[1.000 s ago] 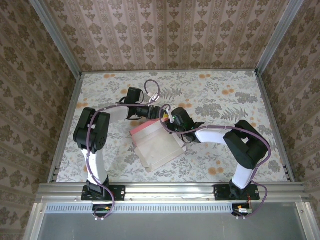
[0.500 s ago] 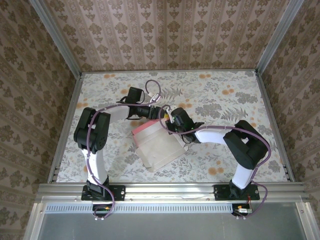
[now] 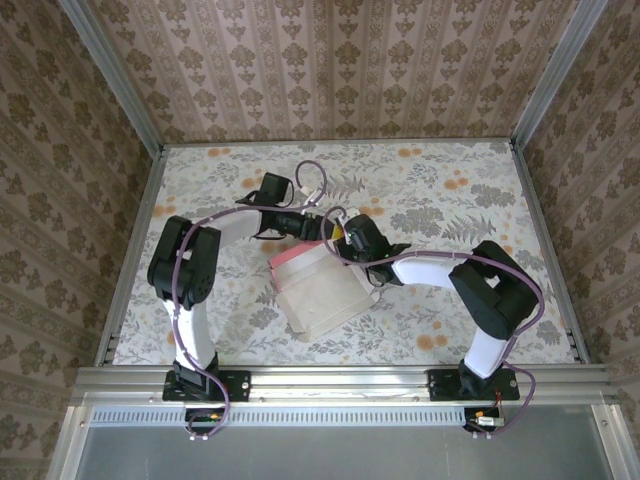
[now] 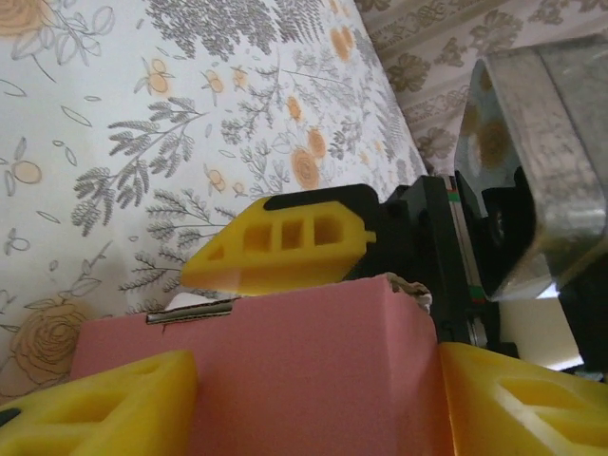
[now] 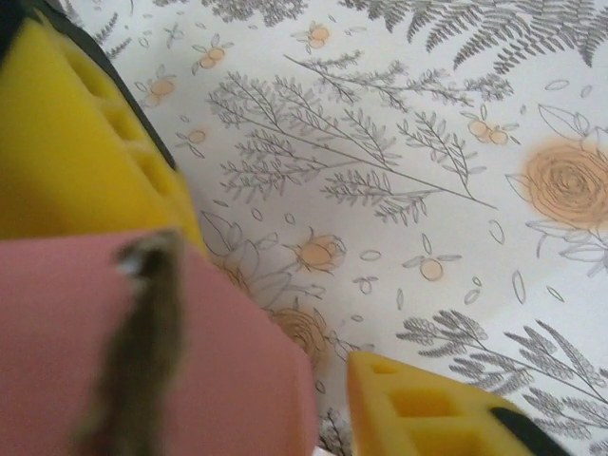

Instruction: Fold the paper box

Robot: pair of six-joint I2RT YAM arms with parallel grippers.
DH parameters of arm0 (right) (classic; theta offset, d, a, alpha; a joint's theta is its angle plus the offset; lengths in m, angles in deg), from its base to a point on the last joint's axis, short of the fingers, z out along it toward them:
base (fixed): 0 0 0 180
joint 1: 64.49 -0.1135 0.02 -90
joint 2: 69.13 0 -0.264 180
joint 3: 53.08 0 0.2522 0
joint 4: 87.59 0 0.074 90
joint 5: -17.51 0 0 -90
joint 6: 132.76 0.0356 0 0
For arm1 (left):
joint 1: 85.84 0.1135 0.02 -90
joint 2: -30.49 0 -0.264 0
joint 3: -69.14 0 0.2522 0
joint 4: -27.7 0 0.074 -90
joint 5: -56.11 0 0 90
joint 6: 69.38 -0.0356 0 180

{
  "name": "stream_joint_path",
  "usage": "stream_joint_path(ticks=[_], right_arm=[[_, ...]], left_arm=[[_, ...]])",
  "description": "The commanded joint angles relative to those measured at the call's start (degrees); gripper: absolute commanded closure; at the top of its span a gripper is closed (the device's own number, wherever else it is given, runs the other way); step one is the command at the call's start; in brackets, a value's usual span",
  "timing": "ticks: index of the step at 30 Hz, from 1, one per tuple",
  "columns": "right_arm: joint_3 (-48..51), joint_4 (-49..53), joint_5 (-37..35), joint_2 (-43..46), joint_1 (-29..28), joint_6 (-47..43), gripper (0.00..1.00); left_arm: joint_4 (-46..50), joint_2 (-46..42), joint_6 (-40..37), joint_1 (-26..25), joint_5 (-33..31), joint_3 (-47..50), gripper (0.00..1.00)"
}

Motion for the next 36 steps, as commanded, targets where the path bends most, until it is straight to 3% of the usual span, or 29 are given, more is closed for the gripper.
stream_joint_path(ticks=[1, 16, 19, 26, 36], right_arm=[[2.1, 0.6, 1.5, 3.4, 0.5, 1.5, 0.65], [11.8, 4.8, 11.6, 16.7, 2.5, 3.8, 0.41], [14.5, 7.0, 14.3, 21.9, 3.4, 7.9, 0.33], [19.4, 13.0, 20.5, 36.1, 5.3, 15.0, 0.0], [23.0, 21.9, 24.0, 52.1, 11.8, 17.8, 0.0]], left_arm=[[3.0, -2.9, -3.1, -1.0, -1.3, -1.3, 0.32], [6.8, -4.5, -4.2, -1.0, -7.4, -6.0, 0.21], [11.7, -6.1, -8.0, -1.8, -11.6, -7.2, 0.17], [28.3, -7.3, -16.5, -6.8, -25.7, -14.9, 0.17], [41.9, 0.2, -20.1, -12.7, -39.6, -27.3, 0.23]])
